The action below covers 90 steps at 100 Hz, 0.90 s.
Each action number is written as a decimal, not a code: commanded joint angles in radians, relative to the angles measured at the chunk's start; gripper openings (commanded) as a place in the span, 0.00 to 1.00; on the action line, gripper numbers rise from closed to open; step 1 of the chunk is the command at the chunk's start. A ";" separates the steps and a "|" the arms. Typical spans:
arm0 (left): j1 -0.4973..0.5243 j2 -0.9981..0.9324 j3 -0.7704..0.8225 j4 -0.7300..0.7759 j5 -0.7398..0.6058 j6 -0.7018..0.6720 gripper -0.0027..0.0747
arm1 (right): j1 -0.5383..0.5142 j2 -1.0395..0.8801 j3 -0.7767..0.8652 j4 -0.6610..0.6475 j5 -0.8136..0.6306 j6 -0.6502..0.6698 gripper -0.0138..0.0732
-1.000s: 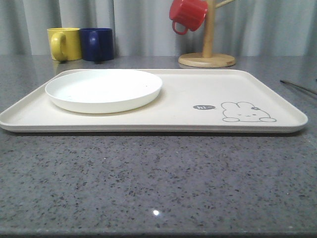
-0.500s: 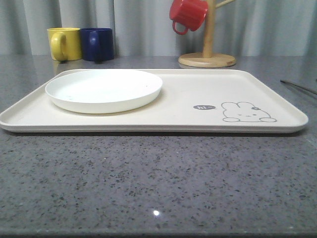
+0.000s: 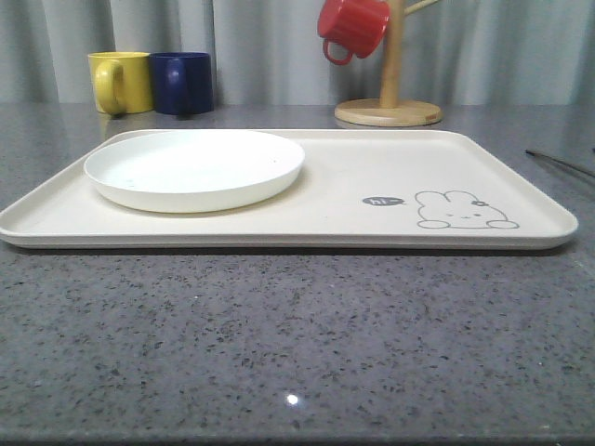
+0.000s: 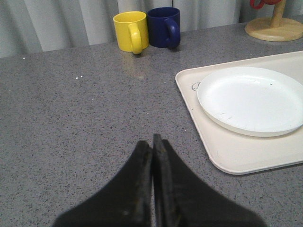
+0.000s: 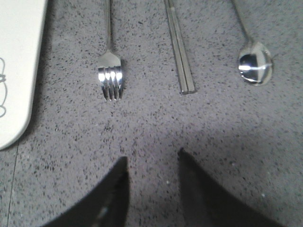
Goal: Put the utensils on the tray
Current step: 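Withdraw the left gripper and move the right gripper to the fork, then grasp the silver fork with the right gripper and lift it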
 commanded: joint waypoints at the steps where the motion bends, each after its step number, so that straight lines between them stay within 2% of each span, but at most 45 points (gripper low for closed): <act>1: -0.007 0.011 -0.023 -0.006 -0.074 -0.009 0.01 | 0.002 0.107 -0.100 0.013 -0.021 -0.013 0.61; 30: -0.007 0.011 -0.023 -0.006 -0.074 -0.009 0.01 | 0.006 0.500 -0.417 0.124 0.203 -0.077 0.61; 43: -0.007 0.011 -0.023 -0.006 -0.074 -0.009 0.01 | 0.033 0.648 -0.547 0.131 0.298 -0.078 0.61; 65: -0.007 0.011 -0.023 -0.006 -0.074 -0.009 0.01 | 0.061 0.823 -0.697 0.129 0.299 -0.078 0.61; 90: -0.007 0.011 -0.023 -0.006 -0.074 -0.009 0.01 | 0.058 0.957 -0.765 0.095 0.279 -0.078 0.61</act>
